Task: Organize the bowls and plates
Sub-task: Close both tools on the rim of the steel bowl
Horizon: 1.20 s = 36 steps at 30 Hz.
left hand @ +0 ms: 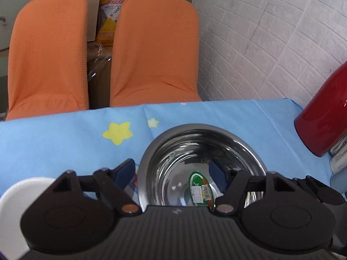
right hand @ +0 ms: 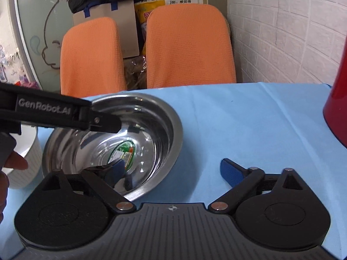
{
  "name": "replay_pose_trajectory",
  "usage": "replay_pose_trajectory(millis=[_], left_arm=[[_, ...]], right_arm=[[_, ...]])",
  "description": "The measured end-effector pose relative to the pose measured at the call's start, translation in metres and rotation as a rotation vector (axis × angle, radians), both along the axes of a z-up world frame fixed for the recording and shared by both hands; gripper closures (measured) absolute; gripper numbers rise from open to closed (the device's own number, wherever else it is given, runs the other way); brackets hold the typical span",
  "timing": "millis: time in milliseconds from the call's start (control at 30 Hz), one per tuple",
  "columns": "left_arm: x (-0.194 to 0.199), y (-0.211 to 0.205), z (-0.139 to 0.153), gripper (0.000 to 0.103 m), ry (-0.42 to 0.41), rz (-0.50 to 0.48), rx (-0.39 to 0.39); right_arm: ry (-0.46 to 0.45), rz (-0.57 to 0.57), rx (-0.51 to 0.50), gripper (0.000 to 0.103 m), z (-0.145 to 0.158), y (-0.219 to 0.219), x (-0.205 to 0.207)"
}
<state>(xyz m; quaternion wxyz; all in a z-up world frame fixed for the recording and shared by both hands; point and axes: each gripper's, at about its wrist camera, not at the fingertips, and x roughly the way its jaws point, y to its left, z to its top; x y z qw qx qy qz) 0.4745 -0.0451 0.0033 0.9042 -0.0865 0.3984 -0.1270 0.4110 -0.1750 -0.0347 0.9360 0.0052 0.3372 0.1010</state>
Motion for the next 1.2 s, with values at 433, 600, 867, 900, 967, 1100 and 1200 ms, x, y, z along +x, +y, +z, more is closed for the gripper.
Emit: replay_pose_trajectory(millis=[433,600,867,900,967,1100,1200], left_arm=[[-0.036,-0.023,0.021,0.054,-0.04,-0.07,0.047],[-0.075,-0.029,0.036,0.053,-0.051,-0.071,0.05],[-0.165,-0.02,0.045,0.051,-0.052,-0.044,0.054],[-0.178,-0.017,0.044,0.051,-0.049,-0.042,0.055],[-0.201,-0.009,0.041,0.051,-0.047,-0.041,0.05],[-0.251,0.007,0.033,0.051,-0.044,-0.038,0.056],[-0.28,0.015,0.027,0.051,-0.043,-0.039,0.065]], right_arm=[[-0.018,0.041,0.082,0.008,0.023,-0.013,-0.036],[-0.046,0.037,0.103,0.001,0.038,-0.014,-0.068],[-0.07,0.057,0.106,0.0,0.045,0.011,-0.146],[-0.064,0.061,0.12,0.0,0.044,0.013,-0.156],[-0.051,0.069,0.146,0.0,0.042,0.019,-0.177],[-0.042,0.094,0.15,0.0,0.036,0.035,-0.217],[-0.034,0.104,0.14,0.0,0.03,0.048,-0.239]])
